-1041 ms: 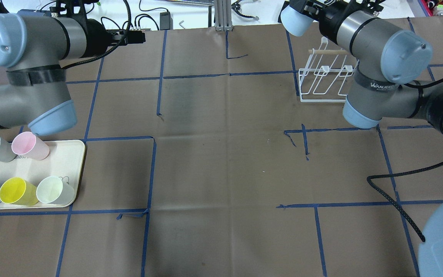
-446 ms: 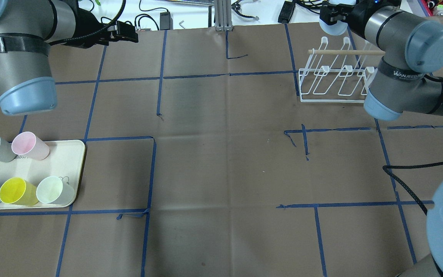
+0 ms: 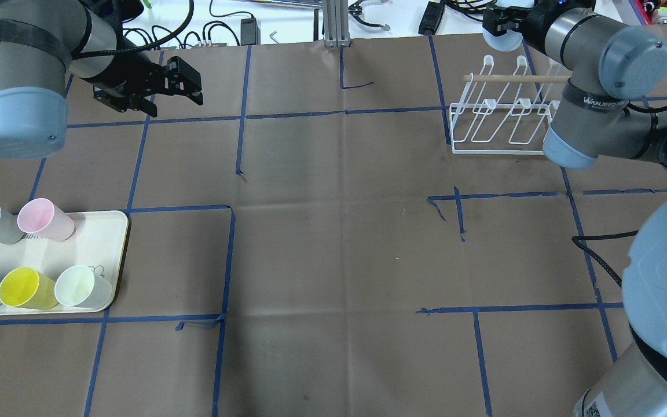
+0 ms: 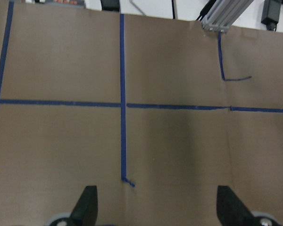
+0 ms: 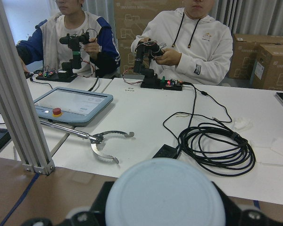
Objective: Transfer IKEA cup to right arm and place on rack
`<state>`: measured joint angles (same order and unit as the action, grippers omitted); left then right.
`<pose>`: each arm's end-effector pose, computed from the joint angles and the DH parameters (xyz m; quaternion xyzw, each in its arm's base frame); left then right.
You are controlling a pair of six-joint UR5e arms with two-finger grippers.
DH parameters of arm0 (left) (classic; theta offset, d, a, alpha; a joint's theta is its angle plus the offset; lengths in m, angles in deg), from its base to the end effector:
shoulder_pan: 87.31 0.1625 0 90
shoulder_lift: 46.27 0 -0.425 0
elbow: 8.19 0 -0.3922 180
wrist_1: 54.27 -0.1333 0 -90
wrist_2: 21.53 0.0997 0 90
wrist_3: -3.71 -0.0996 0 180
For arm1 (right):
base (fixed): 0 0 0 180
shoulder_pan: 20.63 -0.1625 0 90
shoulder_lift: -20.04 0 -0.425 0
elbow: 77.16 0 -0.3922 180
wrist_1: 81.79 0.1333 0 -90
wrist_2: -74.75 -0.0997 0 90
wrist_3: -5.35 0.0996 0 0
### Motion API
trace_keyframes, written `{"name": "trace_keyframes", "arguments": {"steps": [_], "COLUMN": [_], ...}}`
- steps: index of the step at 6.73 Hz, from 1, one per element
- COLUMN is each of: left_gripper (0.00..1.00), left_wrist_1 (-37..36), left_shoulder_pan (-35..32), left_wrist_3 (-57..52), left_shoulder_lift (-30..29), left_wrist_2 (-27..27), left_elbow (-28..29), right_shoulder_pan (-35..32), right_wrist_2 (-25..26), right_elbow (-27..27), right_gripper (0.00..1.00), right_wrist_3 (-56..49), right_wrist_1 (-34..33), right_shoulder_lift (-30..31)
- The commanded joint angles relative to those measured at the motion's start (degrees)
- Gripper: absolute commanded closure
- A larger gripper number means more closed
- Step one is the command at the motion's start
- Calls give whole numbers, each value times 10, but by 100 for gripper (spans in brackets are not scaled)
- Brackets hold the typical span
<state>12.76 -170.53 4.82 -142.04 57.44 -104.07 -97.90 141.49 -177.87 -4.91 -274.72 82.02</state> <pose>-0.0871 -0.5580 0.4299 0.0587 -0.9888 0.1028 0.0907 0.0293 -0.6539 0.3422 -0.0892 0.8318 -0.5441 0.0636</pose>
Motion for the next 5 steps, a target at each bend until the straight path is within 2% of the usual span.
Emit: {"name": "trace_keyframes", "arguments": {"steps": [1,2,3,5], "left_gripper": [10,10,10,11], "left_wrist_1": [132,186,219,237], "left_shoulder_pan": [-19,-32,-47,-79], "left_wrist_3": [33,48,63,63], "left_shoulder_lift": [2,2,3,23], "left_wrist_2": [39,40,67,120], "left_elbow": [63,101,119,100], "right_shoulder_pan": [0,0,-1,-3], "right_wrist_2": [-4,-6,-9,-9], "right_elbow": [24,24,25,17], "right_gripper": [89,89,89,89], "right_wrist_3": [2,2,2,2], "right_wrist_1": [1,0,0,-10], "right_shoulder_lift": [-27,-34,-41,-53]}}
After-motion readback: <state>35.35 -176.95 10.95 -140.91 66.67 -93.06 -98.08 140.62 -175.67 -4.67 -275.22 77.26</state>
